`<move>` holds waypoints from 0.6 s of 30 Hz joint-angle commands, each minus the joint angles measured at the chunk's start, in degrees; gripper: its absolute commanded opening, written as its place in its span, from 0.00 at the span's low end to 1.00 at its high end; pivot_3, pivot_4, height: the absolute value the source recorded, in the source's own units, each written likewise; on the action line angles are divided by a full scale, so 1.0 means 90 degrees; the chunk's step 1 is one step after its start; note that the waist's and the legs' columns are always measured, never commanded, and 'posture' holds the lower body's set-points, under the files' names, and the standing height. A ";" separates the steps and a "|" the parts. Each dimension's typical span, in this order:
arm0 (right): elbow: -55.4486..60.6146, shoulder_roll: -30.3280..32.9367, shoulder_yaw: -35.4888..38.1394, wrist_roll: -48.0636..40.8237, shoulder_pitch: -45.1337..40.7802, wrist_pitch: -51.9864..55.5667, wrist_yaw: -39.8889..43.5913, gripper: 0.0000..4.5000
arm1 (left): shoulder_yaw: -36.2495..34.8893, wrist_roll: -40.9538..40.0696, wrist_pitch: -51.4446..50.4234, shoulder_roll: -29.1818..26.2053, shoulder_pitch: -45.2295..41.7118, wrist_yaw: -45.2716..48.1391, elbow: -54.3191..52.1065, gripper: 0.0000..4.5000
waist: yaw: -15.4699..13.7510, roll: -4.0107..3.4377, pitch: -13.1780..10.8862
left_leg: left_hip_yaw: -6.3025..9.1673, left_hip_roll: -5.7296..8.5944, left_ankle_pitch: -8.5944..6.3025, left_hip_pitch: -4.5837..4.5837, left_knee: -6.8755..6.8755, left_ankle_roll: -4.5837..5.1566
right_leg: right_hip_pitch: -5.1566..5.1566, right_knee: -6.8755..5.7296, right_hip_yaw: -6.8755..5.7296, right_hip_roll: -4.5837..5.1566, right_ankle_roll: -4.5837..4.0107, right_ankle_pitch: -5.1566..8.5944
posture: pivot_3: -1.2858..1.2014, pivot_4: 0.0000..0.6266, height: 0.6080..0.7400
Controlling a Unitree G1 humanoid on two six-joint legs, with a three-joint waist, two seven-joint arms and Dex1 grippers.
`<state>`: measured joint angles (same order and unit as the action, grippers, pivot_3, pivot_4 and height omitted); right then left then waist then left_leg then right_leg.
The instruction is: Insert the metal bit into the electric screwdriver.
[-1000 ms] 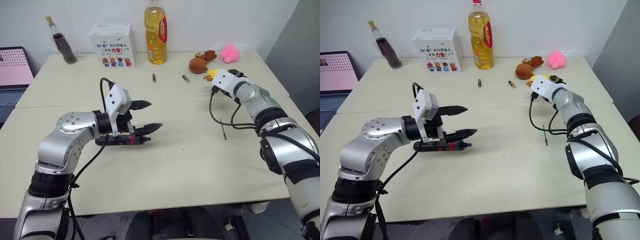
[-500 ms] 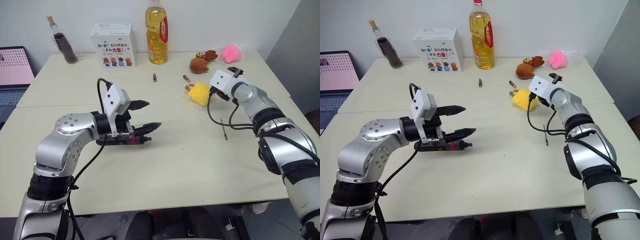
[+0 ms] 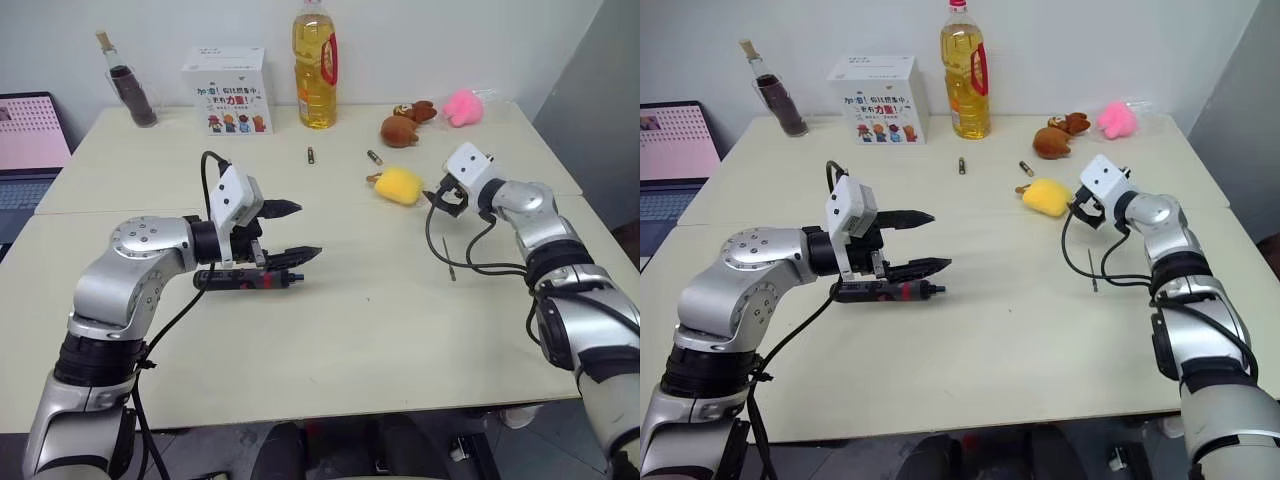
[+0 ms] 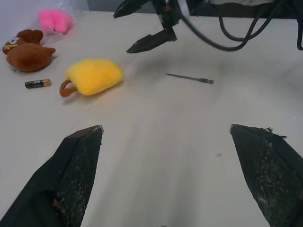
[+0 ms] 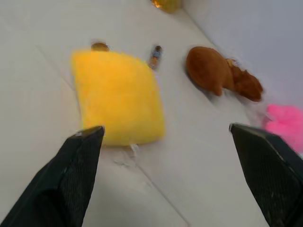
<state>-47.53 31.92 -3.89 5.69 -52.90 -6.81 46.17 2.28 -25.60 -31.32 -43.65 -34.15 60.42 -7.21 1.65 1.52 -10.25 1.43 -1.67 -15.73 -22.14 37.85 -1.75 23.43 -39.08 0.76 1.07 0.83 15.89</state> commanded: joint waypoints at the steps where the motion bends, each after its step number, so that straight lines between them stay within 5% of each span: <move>1: 0.3759 0.0360 0.0539 -0.1657 0.1567 0.2204 0.0990 0.99 | 0.0069 0.0066 0.0272 -0.0083 -0.0551 0.0549 0.0520 1.00 | -0.0045 -0.0007 -0.0004 | 0.0011 -0.0004 0.0000 -0.0006 0.0002 0.0000 | 0.0000 -0.0001 -0.0014 0.0000 0.0001 0.0001 | 0.52 0.24 1.00; 8: 0.7728 0.0324 0.0739 -0.2720 0.3559 0.4329 0.0216 0.99 | 0.0042 -0.0094 0.0055 0.0052 -0.0762 0.0993 0.1249 1.00 | -0.0002 -0.0030 -0.0014 | 0.0015 0.0010 -0.0001 -0.0018 0.0013 0.0002 | 0.0005 -0.0003 -0.0013 -0.0005 0.0015 -0.0003 | 0.52 0.24 1.00; 18: 0.8369 -0.0265 0.0133 -0.2499 0.3697 0.4790 -0.0868 0.99 | 0.0683 0.1068 0.1270 0.0107 -0.1484 0.1523 0.3095 1.00 | -0.0043 -0.0027 -0.0015 | 0.0008 0.0012 -0.0002 -0.0008 0.0015 0.0004 | 0.0005 -0.0004 -0.0006 -0.0040 0.0012 -0.0004 | 0.52 0.24 1.00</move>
<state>24.73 30.03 -2.49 -16.92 -19.24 36.41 40.00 8.70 -16.95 -21.98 -42.97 -44.07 73.22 18.75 1.26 1.28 -10.39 1.54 -1.54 -15.74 -22.31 38.05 -1.72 23.49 -39.09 0.62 0.72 0.94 15.85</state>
